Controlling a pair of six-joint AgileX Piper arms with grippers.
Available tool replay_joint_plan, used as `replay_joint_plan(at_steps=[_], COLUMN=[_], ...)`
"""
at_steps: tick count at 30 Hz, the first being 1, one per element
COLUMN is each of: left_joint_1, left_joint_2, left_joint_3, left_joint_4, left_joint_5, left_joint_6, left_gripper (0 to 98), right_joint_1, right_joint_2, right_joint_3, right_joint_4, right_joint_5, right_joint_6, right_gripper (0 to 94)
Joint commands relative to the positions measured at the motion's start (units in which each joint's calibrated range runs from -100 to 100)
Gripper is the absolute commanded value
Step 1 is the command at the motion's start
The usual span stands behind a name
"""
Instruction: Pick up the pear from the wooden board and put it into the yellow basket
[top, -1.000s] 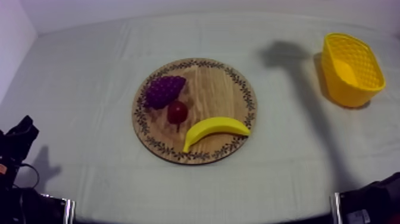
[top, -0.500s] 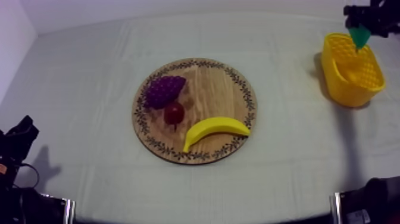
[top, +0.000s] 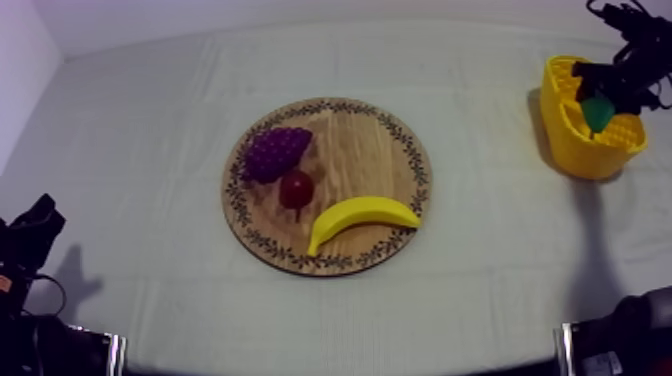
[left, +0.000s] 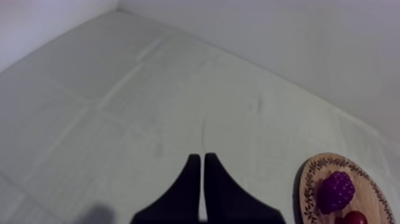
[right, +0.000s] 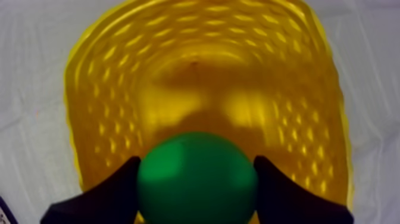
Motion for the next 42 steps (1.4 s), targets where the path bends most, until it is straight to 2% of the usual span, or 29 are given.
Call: replay_joint_plan(at_steps=[1, 7, 17, 23, 25, 29, 39, 42], left_joint_1=[0.0, 0.0, 0.0, 0.0, 0.0, 0.0, 0.0, 0.0], left_joint_2=[0.0, 0.0, 0.0, 0.0, 0.0, 0.0, 0.0, 0.0], left_joint_3=[0.0, 0.0, 0.0, 0.0, 0.0, 0.0, 0.0, 0.0], left_joint_4=[-0.02, -0.02, -0.02, -0.02, -0.02, -0.02, -0.02, -0.02], left_joint_5=[0.0, 0.0, 0.0, 0.0, 0.0, 0.0, 0.0, 0.0], left_joint_6=[0.0, 0.0, 0.0, 0.0, 0.0, 0.0, 0.0, 0.0], left_gripper=[0.1, 0.1, 0.1, 0.1, 0.1, 0.1, 0.1, 0.1], right_joint_1=[0.1, 0.3, 0.5, 0.6, 0.6, 0.6, 0.4, 0.6], right_joint_2=[0.2, 0.9, 1.1, 0.8, 0.6, -0.5, -7.2, -11.7], right_joint_3=[0.2, 1.0, 1.6, 1.6, 1.8, 2.3, 4.7, 7.1], right_joint_4=[0.3, 0.9, 2.3, 1.8, 1.7, 0.3, -6.9, -9.4], right_joint_5=[-0.5, -1.6, -3.9, -4.7, -5.0, -5.4, -5.9, -6.9], right_joint_6=[-0.1, -0.7, -1.5, -0.8, -0.6, 0.7, 7.2, 8.9], right_gripper=[43.4, 46.5, 66.8, 67.4, 63.5, 46.2, 8.9, 3.2])
